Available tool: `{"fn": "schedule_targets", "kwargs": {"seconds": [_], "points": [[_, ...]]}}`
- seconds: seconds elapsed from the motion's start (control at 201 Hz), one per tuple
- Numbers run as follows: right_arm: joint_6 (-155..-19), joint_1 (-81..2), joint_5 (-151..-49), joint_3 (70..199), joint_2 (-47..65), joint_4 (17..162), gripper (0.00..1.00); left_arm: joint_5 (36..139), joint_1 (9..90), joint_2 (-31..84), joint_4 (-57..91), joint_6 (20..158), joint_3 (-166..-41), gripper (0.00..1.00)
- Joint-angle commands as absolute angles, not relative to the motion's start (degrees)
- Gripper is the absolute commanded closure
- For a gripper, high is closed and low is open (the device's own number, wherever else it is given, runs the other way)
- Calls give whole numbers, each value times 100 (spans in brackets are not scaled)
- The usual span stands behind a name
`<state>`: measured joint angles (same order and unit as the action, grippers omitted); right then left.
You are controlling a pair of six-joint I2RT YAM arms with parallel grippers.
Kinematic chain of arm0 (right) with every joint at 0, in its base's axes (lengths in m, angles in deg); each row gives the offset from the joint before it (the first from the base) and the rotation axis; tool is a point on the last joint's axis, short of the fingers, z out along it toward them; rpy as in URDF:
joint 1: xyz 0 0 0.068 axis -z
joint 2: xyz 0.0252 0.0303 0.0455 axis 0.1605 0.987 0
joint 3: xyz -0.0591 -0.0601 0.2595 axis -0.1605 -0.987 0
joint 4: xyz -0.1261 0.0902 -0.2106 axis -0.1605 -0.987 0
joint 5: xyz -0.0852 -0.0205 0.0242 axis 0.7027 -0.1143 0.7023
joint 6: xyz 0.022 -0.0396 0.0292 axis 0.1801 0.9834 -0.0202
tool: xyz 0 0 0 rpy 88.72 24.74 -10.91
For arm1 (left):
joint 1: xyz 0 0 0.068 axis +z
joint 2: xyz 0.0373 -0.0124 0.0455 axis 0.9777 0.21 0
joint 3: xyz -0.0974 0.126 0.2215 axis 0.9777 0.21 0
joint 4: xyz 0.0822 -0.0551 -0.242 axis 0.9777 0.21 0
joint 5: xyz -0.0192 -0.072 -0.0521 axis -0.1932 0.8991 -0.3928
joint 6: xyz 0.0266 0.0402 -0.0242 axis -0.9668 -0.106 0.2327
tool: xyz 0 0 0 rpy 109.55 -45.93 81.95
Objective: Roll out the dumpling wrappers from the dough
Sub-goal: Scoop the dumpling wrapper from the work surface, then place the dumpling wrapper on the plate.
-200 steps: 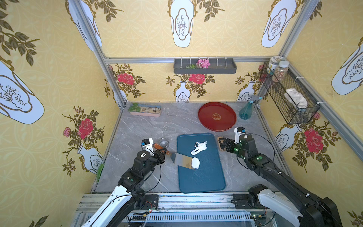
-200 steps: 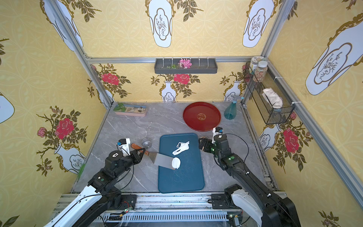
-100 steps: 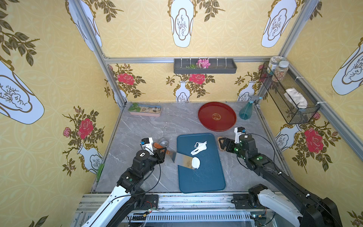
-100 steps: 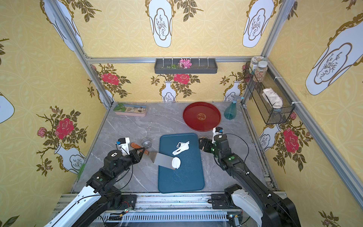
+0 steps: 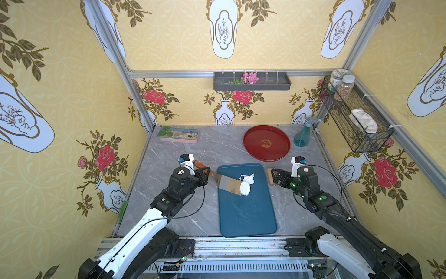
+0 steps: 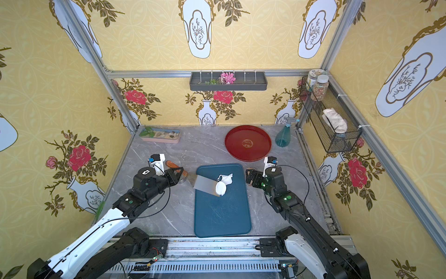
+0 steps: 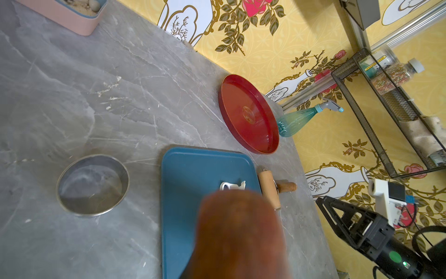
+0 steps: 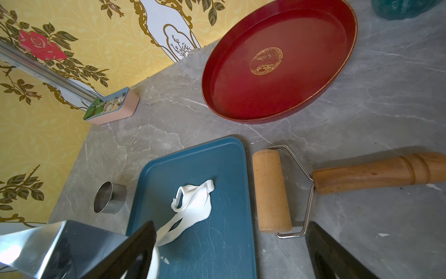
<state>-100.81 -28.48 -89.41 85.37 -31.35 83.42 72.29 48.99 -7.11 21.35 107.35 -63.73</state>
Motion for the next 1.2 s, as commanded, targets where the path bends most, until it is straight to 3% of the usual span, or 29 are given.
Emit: {"fn": "schedule_targets", "kwargs": {"seconds": [0.0,0.498,1.19], "points": [[-10050,-2841,-8653,8488,-3297,8292,3,7345,4902,-226,1250,10638,-6692,100],[-10041,-2826,-8251,8346,-3837,8186,3,7393,4901,2714,-166,10391,-8627,100],[-10014,-2806,-8221,8364,-3675,8198,3,7268,4881,6039,340,9915,-12071,100]]}}
